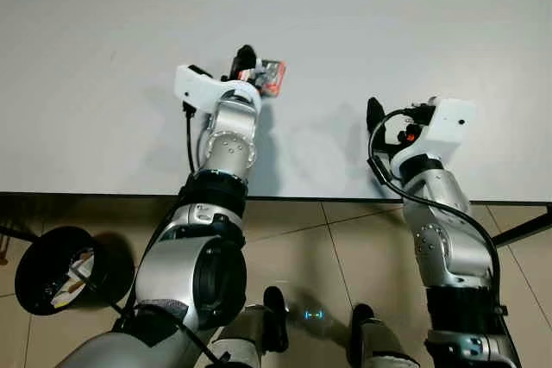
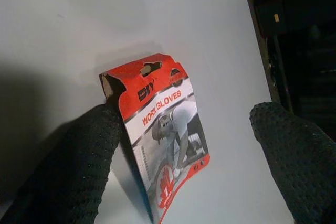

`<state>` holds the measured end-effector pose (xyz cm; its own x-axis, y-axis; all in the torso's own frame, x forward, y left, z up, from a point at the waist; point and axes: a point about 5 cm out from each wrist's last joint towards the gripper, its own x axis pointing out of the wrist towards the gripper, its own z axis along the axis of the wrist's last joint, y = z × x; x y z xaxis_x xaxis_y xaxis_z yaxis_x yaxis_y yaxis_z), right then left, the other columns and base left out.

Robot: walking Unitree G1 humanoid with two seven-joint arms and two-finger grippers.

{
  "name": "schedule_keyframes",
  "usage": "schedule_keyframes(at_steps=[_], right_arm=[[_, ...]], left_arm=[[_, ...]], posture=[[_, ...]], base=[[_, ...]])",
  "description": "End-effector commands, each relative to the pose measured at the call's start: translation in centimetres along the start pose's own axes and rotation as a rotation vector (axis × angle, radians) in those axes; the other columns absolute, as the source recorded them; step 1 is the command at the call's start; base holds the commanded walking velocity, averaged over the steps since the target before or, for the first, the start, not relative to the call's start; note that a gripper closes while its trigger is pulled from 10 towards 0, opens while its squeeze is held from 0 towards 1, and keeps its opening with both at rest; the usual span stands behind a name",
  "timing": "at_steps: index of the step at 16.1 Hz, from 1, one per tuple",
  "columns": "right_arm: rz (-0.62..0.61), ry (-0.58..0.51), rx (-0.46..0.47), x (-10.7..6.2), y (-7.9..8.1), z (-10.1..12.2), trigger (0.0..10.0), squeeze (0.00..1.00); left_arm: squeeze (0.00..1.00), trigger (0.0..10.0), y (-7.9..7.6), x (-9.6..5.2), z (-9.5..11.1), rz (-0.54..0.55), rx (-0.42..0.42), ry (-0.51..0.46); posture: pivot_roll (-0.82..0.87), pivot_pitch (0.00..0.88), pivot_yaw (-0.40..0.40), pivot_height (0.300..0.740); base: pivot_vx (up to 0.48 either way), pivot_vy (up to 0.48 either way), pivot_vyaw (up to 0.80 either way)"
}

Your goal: Picking trash to rubbish bin

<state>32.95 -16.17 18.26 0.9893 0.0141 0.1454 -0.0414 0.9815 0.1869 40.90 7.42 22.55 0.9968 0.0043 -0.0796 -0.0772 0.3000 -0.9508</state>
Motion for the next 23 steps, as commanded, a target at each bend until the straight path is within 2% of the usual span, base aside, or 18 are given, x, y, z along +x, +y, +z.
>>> schedule_keyframes(at_steps=[1,3,4,5,15,16,17,20,21,22,23], right_arm=[[-0.039,0.118,0.017,-0.9,-0.6,-2.4,10.0,0.0],[-0.044,0.123,0.016,-1.2,-0.7,-2.4,10.0,0.0],[-0.047,0.127,0.015,-1.4,-0.8,-2.4,10.0,0.0],[-0.049,0.131,0.014,-1.5,-0.9,-2.5,10.0,0.0],[-0.057,0.152,0.016,-2.0,-0.9,-2.7,10.0,0.0],[-0.057,0.153,0.016,-2.0,-0.9,-2.7,10.0,0.0],[-0.057,0.154,0.017,-2.1,-0.9,-2.7,10.0,0.0],[-0.057,0.152,0.018,-2.1,-0.8,-2.7,10.0,0.0],[-0.058,0.152,0.019,-2.1,-0.8,-2.8,10.0,0.0],[-0.058,0.152,0.019,-2.1,-0.8,-2.8,10.0,0.0],[-0.058,0.152,0.019,-2.1,-0.8,-2.8,10.0,0.0]], left_arm=[[0.0,10.0,1.4,-0.8,-4.1,0.069,-0.037,0.128],[0.0,10.0,1.3,-0.6,-3.9,0.064,-0.034,0.121],[0.0,7.8,1.3,-0.5,-3.6,0.061,-0.035,0.113],[0.0,0.0,1.2,-0.4,-3.4,0.061,-0.038,0.106],[0.0,0.2,1.1,-0.3,-3.1,0.052,-0.041,0.092],[0.0,4.2,1.0,-0.2,-3.1,0.049,-0.038,0.092],[0.0,10.0,1.0,-0.2,-3.1,0.051,-0.035,0.092],[0.0,10.0,1.1,-0.2,-3.0,0.057,-0.035,0.09],[0.0,4.5,1.0,-0.2,-3.1,0.055,-0.04,0.092],[0.0,0.0,1.0,-0.2,-3.2,0.054,-0.041,0.093],[0.0,0.0,1.0,-0.2,-3.2,0.055,-0.041,0.094]], posture=[[-0.05,0.364,0.149,0.74],[-0.06,0.374,0.148,0.74],[-0.06,0.377,0.148,0.74],[-0.06,0.381,0.15,0.74],[-0.06,0.382,0.155,0.74],[-0.06,0.38,0.155,0.74],[-0.06,0.379,0.156,0.74],[-0.06,0.375,0.158,0.74],[-0.06,0.375,0.158,0.74],[-0.06,0.375,0.158,0.74],[-0.06,0.373,0.159,0.74]], base=[[0.0,0.0,0.0],[0.0,0.0,0.0],[0.0,0.0,0.0],[0.0,0.0,0.0],[0.0,0.0,0.0],[0.0,0.0,0.0],[0.0,0.0,0.0],[0.0,0.0,0.0],[0.0,0.0,0.0],[0.0,0.0,0.0],[0.0,0.0,0.0]])
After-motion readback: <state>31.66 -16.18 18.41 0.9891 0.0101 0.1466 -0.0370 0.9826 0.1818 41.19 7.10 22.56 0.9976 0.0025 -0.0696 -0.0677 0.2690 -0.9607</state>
